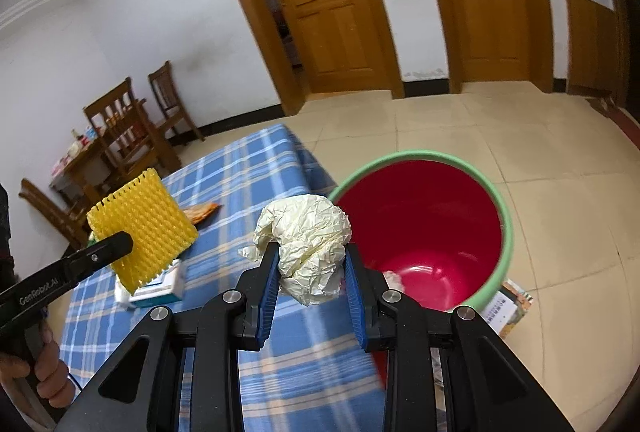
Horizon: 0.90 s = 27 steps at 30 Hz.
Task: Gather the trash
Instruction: 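Carry both items over the red bucket and open both tools to drop them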
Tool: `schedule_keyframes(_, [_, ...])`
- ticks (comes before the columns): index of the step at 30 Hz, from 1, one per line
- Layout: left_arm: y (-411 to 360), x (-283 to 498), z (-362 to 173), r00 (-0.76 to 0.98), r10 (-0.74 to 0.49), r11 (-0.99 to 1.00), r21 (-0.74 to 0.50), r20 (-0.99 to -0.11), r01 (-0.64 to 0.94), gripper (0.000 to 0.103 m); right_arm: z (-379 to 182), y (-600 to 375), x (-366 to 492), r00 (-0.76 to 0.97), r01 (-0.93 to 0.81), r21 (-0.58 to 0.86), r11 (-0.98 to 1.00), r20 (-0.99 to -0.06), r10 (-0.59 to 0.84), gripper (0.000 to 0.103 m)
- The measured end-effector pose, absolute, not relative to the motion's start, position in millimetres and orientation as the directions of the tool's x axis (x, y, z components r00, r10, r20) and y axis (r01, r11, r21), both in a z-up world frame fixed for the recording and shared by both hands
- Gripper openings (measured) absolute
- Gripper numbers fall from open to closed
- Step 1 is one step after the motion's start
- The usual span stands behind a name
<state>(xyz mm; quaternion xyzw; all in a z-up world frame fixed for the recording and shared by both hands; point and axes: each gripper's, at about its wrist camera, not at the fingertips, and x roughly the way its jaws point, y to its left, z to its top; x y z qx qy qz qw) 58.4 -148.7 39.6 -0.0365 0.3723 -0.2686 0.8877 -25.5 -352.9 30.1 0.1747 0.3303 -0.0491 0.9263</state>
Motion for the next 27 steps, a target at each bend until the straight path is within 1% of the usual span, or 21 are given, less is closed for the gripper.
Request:
schedule_keyframes(16, [-251.8, 80.0, 12.2, 0.459, -0.536, 0.788, -0.225, -0.709, 0.573, 0.012, -7.5, -428.7, -28.1, 0.725, 0.373, 0.32, 0.871, -0.686, -0.059, 0.034])
schedule_keyframes(27, [-292.6, 97.8, -14.7, 0.383, -0.533, 0.765, -0.235, -0.754, 0.6, 0.012, -24.1, -446.7, -18.2, 0.7, 0.414, 0.337, 0.846, -0.712, -0.058, 0.038])
